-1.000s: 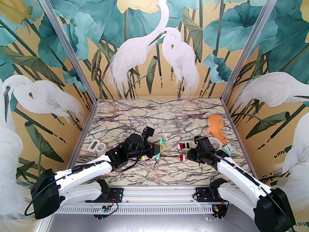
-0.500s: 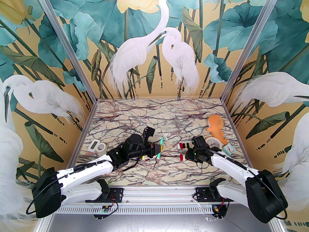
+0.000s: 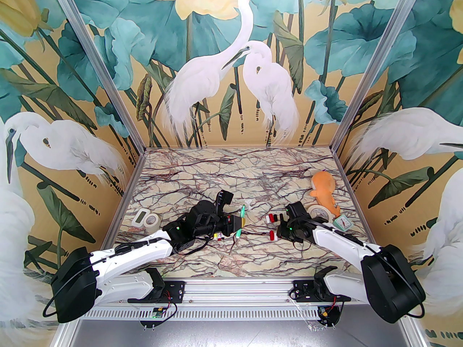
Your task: Open the pen caps
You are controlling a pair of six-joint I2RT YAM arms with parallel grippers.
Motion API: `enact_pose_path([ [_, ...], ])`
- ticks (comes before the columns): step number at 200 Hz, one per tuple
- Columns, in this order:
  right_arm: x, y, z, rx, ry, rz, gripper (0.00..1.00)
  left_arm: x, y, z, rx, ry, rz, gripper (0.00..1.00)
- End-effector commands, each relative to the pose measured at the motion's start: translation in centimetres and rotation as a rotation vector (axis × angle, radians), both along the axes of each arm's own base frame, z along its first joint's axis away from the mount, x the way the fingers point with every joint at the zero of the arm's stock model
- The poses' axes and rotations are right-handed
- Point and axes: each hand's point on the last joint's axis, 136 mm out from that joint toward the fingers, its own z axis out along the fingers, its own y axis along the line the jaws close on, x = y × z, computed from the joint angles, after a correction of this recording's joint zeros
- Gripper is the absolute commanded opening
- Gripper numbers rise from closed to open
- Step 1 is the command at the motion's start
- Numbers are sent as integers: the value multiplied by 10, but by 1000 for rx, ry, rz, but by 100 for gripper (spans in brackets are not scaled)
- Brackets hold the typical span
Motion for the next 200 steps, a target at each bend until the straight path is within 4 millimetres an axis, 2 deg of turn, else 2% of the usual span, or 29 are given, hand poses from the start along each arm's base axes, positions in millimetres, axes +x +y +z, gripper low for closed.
enact_pose_path([
  [1,9,3,4,-11,-32,16,25,1,-2,-2,-15,11,-5,7],
  [99,11,4,11,-15,-49,25,28,2,-2,-9,5,37,7,7],
  [144,15,7,43,-13,-129,36,30,10,4,-18,67,56,66,8],
  [200,20,20,99,99,-313,76,49,27,24,-43,224,114,240,8],
])
